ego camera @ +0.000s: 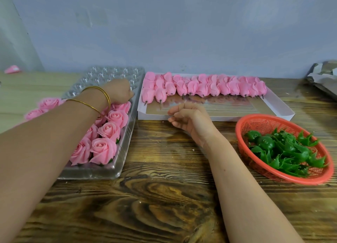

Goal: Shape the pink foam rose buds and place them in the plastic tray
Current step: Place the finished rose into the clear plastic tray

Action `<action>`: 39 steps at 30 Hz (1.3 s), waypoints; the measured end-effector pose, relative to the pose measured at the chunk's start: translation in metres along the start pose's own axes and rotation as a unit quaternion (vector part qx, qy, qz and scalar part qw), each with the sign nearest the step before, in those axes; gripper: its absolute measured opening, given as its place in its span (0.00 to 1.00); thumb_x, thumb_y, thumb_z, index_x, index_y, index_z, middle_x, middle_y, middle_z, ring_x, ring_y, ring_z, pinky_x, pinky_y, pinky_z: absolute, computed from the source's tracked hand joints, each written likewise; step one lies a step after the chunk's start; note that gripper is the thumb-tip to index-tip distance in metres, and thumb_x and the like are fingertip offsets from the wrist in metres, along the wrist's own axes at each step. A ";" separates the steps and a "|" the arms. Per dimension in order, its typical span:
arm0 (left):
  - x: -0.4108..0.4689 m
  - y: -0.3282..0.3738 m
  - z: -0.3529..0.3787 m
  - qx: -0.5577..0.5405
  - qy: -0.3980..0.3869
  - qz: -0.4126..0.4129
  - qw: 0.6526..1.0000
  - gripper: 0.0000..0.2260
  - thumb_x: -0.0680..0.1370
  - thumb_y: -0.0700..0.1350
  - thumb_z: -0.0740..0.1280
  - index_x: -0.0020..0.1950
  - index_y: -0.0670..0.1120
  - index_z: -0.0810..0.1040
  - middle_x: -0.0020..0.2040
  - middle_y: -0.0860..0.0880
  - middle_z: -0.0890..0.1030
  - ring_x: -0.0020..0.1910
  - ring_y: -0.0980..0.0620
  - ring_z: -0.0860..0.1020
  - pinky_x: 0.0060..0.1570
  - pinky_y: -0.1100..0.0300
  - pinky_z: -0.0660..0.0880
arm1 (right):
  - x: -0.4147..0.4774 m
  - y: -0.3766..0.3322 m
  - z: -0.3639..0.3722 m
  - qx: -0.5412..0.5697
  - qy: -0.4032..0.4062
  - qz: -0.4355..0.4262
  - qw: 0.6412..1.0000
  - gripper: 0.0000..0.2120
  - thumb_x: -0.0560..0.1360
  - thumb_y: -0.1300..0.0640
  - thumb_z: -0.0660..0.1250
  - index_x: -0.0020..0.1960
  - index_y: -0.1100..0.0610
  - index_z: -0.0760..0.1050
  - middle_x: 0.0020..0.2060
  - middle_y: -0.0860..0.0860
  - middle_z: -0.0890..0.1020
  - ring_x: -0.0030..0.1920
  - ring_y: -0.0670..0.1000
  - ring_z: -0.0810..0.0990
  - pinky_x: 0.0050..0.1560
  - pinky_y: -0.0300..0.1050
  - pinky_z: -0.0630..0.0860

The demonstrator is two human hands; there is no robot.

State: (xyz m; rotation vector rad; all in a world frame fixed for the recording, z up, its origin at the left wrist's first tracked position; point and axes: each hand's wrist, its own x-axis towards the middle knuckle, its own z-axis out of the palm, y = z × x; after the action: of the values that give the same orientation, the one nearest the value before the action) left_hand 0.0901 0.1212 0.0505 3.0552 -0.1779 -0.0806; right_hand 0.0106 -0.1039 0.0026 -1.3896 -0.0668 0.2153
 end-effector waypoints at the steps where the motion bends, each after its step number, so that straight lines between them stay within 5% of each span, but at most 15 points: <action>1: 0.001 0.000 0.000 0.003 -0.006 -0.004 1.000 0.20 0.83 0.43 0.58 0.31 0.39 0.68 0.35 0.35 0.73 0.38 0.43 0.70 0.39 0.56 0.64 | 0.000 0.000 0.000 -0.001 -0.001 0.000 1.000 0.10 0.60 0.63 0.65 0.39 0.61 0.81 0.32 0.55 0.82 0.36 0.48 0.82 0.41 0.38 0.78; 4: 0.003 0.001 0.000 0.015 -0.027 -0.012 0.999 0.20 0.83 0.44 0.57 0.33 0.38 0.69 0.34 0.41 0.71 0.39 0.42 0.71 0.39 0.56 0.65 | -0.001 -0.001 0.000 -0.003 -0.004 -0.001 1.000 0.07 0.67 0.68 0.64 0.40 0.62 0.80 0.31 0.55 0.81 0.36 0.48 0.82 0.41 0.38 0.77; 10: 0.004 0.005 -0.001 0.055 -0.053 -0.007 0.997 0.18 0.83 0.44 0.58 0.40 0.32 0.75 0.51 0.31 0.78 0.44 0.38 0.75 0.39 0.57 0.64 | 0.000 -0.001 0.003 -0.001 0.005 0.002 1.000 0.08 0.70 0.71 0.62 0.40 0.63 0.79 0.30 0.55 0.80 0.36 0.49 0.80 0.40 0.37 0.75; 14: 0.004 0.010 -0.001 0.090 -0.057 -0.001 0.994 0.17 0.82 0.42 0.59 0.34 0.38 0.70 0.51 0.33 0.79 0.43 0.39 0.74 0.36 0.58 0.64 | 0.000 -0.001 0.002 -0.005 0.004 0.003 1.000 0.10 0.72 0.72 0.61 0.41 0.63 0.79 0.31 0.56 0.80 0.35 0.49 0.80 0.41 0.37 0.76; 16: 0.004 0.013 -0.002 0.097 -0.064 -0.013 0.993 0.14 0.82 0.40 0.58 0.38 0.37 0.73 0.47 0.36 0.77 0.42 0.43 0.71 0.32 0.57 0.63 | 0.000 -0.001 0.002 -0.005 0.004 0.004 1.000 0.09 0.71 0.71 0.61 0.41 0.63 0.79 0.31 0.56 0.80 0.36 0.49 0.81 0.41 0.38 0.76; 18: 0.006 0.016 -0.002 0.101 -0.080 -0.019 0.992 0.11 0.82 0.39 0.57 0.45 0.35 0.76 0.40 0.41 0.73 0.42 0.45 0.70 0.35 0.58 0.64 | 0.000 0.000 0.002 -0.004 0.003 0.005 1.000 0.06 0.67 0.68 0.64 0.41 0.63 0.79 0.31 0.56 0.80 0.36 0.49 0.81 0.42 0.38 0.76; 22: 0.004 0.020 -0.001 0.115 -0.111 -0.024 0.987 0.11 0.81 0.37 0.56 0.51 0.34 0.77 0.45 0.40 0.74 0.42 0.45 0.70 0.35 0.59 0.66 | 0.000 -0.001 0.001 -0.003 0.000 0.009 1.000 0.12 0.59 0.62 0.65 0.41 0.63 0.80 0.31 0.56 0.81 0.37 0.49 0.81 0.42 0.38 0.77; 26: 0.004 0.024 0.000 0.110 -0.110 -0.040 0.987 0.13 0.83 0.38 0.54 0.60 0.35 0.75 0.59 0.38 0.77 0.48 0.44 0.73 0.46 0.59 0.66 | 0.000 -0.001 0.001 -0.002 -0.005 0.010 1.000 0.11 0.61 0.63 0.65 0.42 0.63 0.80 0.32 0.56 0.81 0.37 0.49 0.81 0.42 0.38 0.77; 31: 0.002 0.028 0.000 0.080 -0.133 -0.053 0.987 0.19 0.85 0.45 0.49 0.62 0.35 0.74 0.64 0.37 0.75 0.57 0.42 0.73 0.56 0.56 0.68 | 0.000 0.000 -0.001 -0.009 -0.007 0.002 1.000 0.09 0.72 0.71 0.61 0.43 0.63 0.80 0.33 0.56 0.81 0.38 0.49 0.81 0.43 0.39 0.77; 39: -0.001 0.025 -0.004 0.066 -0.168 -0.064 0.982 0.23 0.85 0.51 0.47 0.67 0.37 0.71 0.68 0.38 0.72 0.63 0.43 0.71 0.60 0.56 0.66 | -0.001 -0.001 0.001 -0.012 -0.006 0.009 1.000 0.09 0.63 0.64 0.65 0.42 0.63 0.80 0.31 0.55 0.81 0.38 0.50 0.81 0.42 0.38 0.77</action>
State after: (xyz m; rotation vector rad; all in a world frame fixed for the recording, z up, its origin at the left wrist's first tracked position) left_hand 0.0863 0.0964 0.0570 3.1566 -0.0061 -0.6185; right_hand 0.0094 -0.1034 0.0036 -1.4125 -0.0682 0.2384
